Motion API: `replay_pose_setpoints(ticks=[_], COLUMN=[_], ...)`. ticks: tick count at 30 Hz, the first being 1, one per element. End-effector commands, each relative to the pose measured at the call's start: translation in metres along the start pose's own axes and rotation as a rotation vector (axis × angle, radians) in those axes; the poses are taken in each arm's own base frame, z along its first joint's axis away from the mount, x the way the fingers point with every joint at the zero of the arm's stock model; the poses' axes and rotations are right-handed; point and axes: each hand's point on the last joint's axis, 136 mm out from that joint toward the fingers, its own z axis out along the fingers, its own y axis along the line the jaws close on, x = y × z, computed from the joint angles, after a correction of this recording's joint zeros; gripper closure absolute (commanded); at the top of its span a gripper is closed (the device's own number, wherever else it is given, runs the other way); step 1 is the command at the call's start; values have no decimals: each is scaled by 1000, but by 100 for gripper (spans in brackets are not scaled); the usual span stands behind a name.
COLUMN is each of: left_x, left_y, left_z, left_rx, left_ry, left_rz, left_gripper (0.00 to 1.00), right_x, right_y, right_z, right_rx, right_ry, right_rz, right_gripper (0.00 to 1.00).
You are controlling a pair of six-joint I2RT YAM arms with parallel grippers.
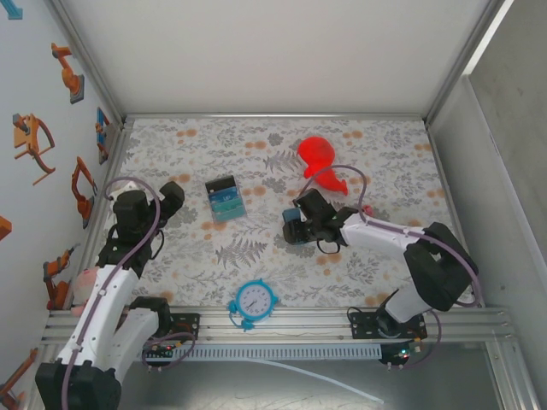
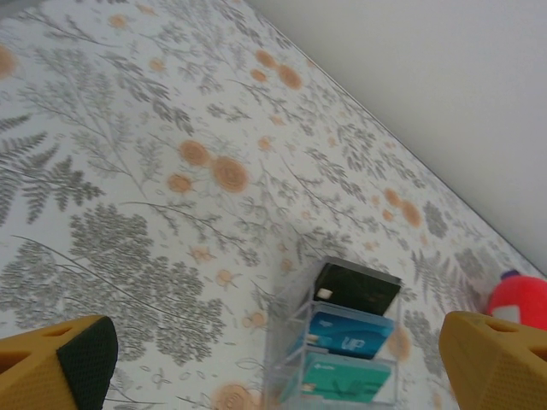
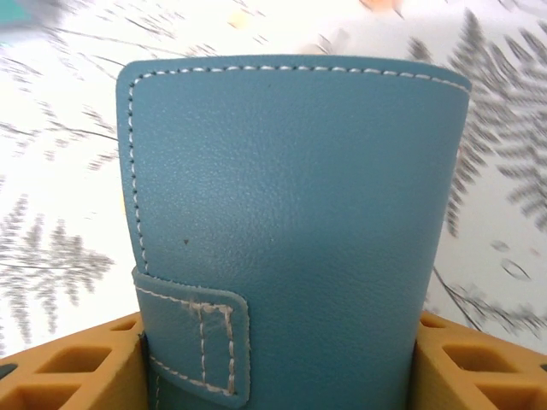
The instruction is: Take the credit cards out of the card holder
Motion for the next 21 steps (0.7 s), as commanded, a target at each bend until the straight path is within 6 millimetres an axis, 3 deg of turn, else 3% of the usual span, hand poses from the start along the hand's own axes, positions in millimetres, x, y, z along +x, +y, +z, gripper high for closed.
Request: replay_pose_setpoints(ticks=[1, 12, 21], left_x=[11, 57, 102], left_y=[-31, -114, -189], left_z=[-2, -4, -6], left_rx=[130, 387, 616], left_ry=[89, 288, 428], left_rz=[-33, 86, 186], left_gripper=[3, 3, 3], right_x=[-35, -75, -83], right_y=[35, 80, 90], right_z=[-14, -37, -54], right_rx=[-175, -406, -470], right_ry=[-161, -374, -449], right_rz=[-79, -148, -165], right_gripper=[47, 48, 49])
